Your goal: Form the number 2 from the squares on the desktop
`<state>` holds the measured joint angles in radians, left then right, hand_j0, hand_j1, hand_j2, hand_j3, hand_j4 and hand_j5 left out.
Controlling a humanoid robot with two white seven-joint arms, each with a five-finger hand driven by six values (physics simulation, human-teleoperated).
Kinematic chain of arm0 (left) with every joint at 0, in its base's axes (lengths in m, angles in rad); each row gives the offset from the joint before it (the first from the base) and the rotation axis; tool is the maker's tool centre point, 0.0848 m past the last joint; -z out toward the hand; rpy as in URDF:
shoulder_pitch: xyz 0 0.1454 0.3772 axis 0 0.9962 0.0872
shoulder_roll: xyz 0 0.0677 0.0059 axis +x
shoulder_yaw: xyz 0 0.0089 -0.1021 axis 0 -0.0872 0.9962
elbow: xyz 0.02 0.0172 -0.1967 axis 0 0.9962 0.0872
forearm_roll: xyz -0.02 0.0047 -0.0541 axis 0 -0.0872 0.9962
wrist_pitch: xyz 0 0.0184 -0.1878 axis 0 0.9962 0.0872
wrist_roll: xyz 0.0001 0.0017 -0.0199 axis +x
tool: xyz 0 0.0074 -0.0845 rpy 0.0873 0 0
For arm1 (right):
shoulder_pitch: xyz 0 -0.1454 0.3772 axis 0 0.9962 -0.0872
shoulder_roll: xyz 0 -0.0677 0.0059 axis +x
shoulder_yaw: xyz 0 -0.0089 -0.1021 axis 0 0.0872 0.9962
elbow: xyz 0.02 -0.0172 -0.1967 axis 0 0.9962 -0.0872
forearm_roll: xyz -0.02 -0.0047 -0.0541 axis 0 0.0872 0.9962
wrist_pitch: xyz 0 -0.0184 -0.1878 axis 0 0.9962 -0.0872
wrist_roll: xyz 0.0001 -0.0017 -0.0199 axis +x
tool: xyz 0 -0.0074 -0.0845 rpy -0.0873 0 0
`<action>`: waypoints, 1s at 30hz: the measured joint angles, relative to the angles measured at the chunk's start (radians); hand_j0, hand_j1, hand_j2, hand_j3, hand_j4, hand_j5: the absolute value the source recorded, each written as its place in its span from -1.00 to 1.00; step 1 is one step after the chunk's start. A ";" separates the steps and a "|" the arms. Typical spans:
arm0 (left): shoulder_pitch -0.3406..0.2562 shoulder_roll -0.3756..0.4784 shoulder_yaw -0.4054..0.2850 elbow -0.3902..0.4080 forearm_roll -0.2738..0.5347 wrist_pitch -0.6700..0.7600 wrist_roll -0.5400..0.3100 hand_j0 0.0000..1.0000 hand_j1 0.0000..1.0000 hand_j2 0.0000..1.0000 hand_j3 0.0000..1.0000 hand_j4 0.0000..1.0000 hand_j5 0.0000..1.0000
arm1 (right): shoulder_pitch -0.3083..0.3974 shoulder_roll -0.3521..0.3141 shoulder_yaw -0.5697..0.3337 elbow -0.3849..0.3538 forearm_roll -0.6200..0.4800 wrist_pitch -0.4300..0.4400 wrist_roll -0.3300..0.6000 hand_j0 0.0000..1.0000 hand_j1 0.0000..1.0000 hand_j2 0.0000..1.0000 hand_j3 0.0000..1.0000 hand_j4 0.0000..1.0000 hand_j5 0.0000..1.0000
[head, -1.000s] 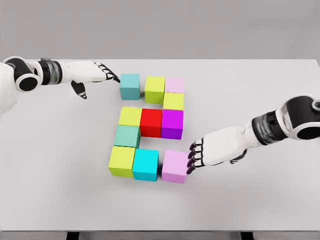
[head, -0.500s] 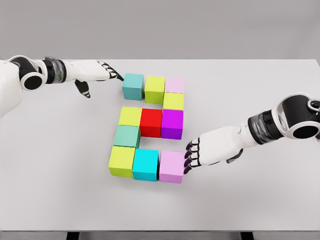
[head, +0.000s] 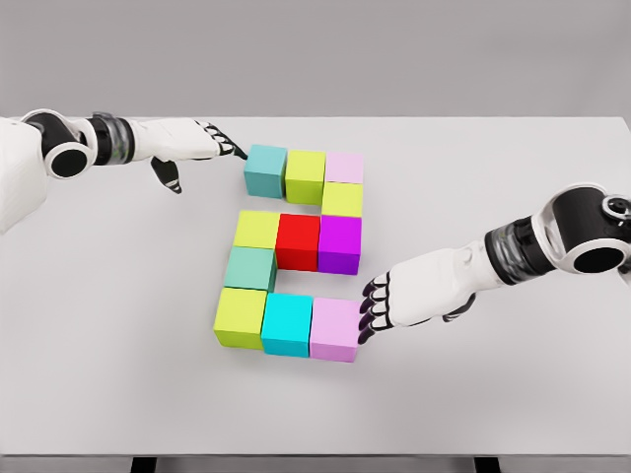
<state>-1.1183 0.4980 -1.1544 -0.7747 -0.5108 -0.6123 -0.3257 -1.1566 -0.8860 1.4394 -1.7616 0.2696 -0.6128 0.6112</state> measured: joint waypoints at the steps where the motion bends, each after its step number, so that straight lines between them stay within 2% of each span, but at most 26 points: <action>1: 0.000 0.000 0.000 0.000 0.000 0.000 0.000 1.00 1.00 1.00 1.00 1.00 1.00 | 0.000 0.000 -0.001 0.000 0.000 0.000 0.000 0.97 0.97 0.97 0.97 0.97 0.97; 7: 0.000 -0.002 0.000 0.000 0.000 0.000 0.000 1.00 1.00 1.00 1.00 1.00 1.00 | 0.000 -0.023 -0.016 0.003 0.000 0.000 0.000 0.99 0.99 0.99 0.99 0.99 0.99; 10: 0.000 -0.003 0.000 0.000 0.000 0.000 0.000 1.00 1.00 1.00 1.00 1.00 1.00 | 0.006 -0.103 -0.105 0.009 -0.019 0.000 0.000 1.00 1.00 1.00 1.00 1.00 1.00; 12: 0.000 -0.003 0.000 0.000 0.000 0.000 0.000 1.00 1.00 1.00 1.00 1.00 1.00 | 0.027 -0.173 -0.207 0.024 -0.090 0.000 0.000 1.00 1.00 1.00 1.00 1.00 1.00; 14: 0.000 -0.003 0.000 0.000 0.000 0.000 0.000 1.00 1.00 1.00 1.00 1.00 1.00 | 0.104 -0.236 -0.327 0.040 -0.205 -0.002 0.000 1.00 1.00 1.00 1.00 1.00 1.00; 17: 0.000 -0.003 0.000 0.000 0.000 0.000 0.000 1.00 1.00 1.00 1.00 1.00 1.00 | 0.358 -0.266 -0.526 0.083 -0.427 0.001 0.000 1.00 1.00 1.00 1.00 1.00 1.00; 19: 0.000 -0.003 0.000 0.000 0.000 0.000 0.000 1.00 1.00 1.00 1.00 1.00 1.00 | 0.515 -0.235 -0.652 0.118 -0.546 0.000 0.000 1.00 1.00 1.00 1.00 1.00 1.00; 21: 0.000 -0.003 0.000 -0.001 0.000 0.000 0.000 1.00 1.00 1.00 1.00 1.00 1.00 | 0.669 -0.163 -0.794 0.154 -0.615 0.001 0.000 1.00 1.00 1.00 1.00 1.00 1.00; 23: 0.002 -0.003 0.000 -0.001 0.000 0.000 0.000 1.00 1.00 1.00 1.00 1.00 1.00 | 0.867 -0.085 -0.955 0.170 -0.642 0.000 0.000 1.00 1.00 1.00 1.00 1.00 1.00; 26: 0.000 -0.003 0.000 -0.002 0.000 0.000 0.000 1.00 1.00 1.00 1.00 1.00 1.00 | 0.963 0.031 -1.153 0.185 -0.638 -0.002 0.000 1.00 1.00 1.00 1.00 1.00 1.00; 30: 0.000 -0.003 0.000 -0.001 0.000 0.000 0.000 1.00 1.00 1.00 1.00 1.00 1.00 | 0.979 0.122 -1.262 0.231 -0.623 0.000 0.000 1.00 1.00 1.00 1.00 1.00 1.00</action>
<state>-1.1183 0.4953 -1.1544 -0.7754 -0.5108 -0.6124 -0.3257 -0.1779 -0.7644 0.1775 -1.5308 -0.3530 -0.6132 0.6112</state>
